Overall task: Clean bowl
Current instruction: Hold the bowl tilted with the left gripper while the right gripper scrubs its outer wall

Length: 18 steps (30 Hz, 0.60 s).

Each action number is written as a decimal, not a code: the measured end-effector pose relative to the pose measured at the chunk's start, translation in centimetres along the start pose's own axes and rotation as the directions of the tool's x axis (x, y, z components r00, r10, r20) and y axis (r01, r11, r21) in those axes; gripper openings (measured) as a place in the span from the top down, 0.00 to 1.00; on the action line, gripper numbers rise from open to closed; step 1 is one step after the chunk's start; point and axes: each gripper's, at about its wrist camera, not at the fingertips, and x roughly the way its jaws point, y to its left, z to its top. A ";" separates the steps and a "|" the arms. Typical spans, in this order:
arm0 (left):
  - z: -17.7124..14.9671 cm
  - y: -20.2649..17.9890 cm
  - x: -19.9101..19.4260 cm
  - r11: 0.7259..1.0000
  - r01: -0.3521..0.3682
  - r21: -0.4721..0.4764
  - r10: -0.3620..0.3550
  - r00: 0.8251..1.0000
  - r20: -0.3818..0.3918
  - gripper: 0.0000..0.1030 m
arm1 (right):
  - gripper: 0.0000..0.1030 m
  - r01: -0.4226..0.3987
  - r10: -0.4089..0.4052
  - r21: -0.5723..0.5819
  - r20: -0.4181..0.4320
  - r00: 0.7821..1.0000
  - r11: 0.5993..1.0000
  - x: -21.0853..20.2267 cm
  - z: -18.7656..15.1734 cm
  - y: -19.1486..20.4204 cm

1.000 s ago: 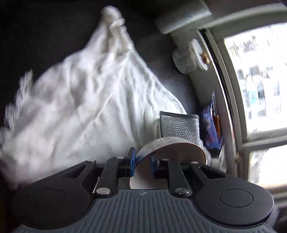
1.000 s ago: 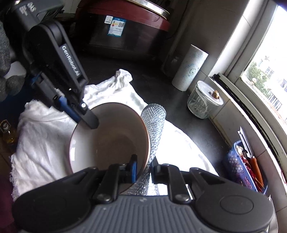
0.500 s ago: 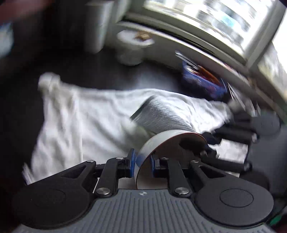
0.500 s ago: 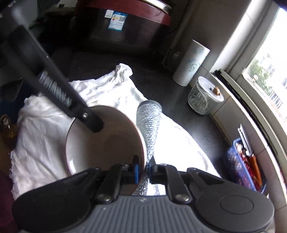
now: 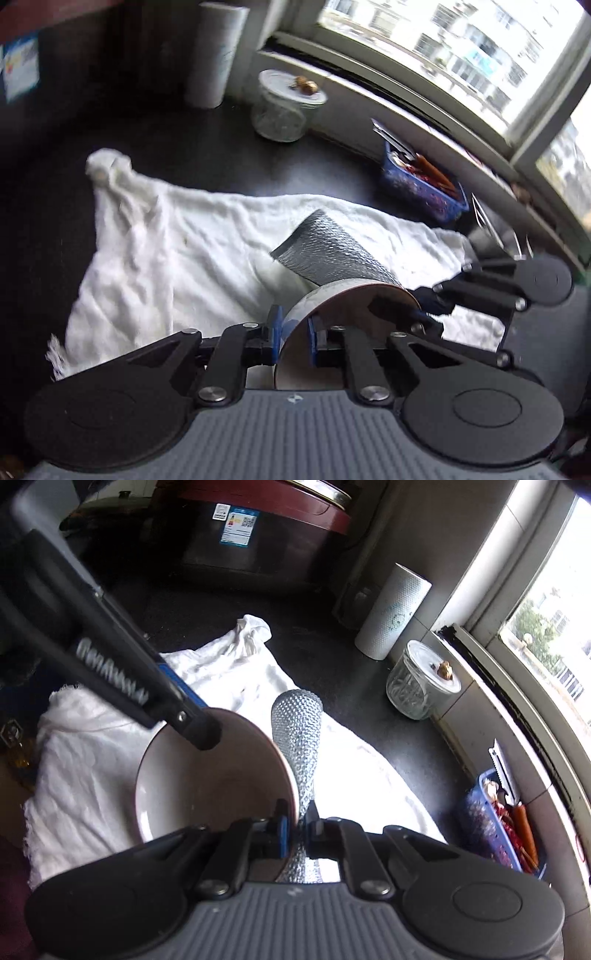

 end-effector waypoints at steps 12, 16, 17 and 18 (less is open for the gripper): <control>-2.2 7.1 1.8 0.812 0.157 -0.562 -0.194 0.981 -0.005 0.81 | 0.87 -0.020 0.020 0.072 -0.001 1.000 0.997 0.2 -0.6 -0.5; -3.8 8.8 2.6 0.707 0.172 -0.686 -0.241 0.970 -0.005 0.80 | 0.84 -0.044 0.044 0.102 -0.002 0.999 0.994 0.4 -0.9 -0.7; -4.2 9.0 2.7 0.692 0.167 -0.702 -0.246 0.969 -0.012 0.80 | 0.83 -0.057 0.058 0.119 -0.002 0.998 0.991 0.5 -1.0 -0.7; -4.6 9.1 2.9 0.680 0.161 -0.715 -0.249 0.968 -0.019 0.80 | 0.83 -0.071 0.072 0.134 -0.002 0.997 0.988 0.6 -1.1 -0.8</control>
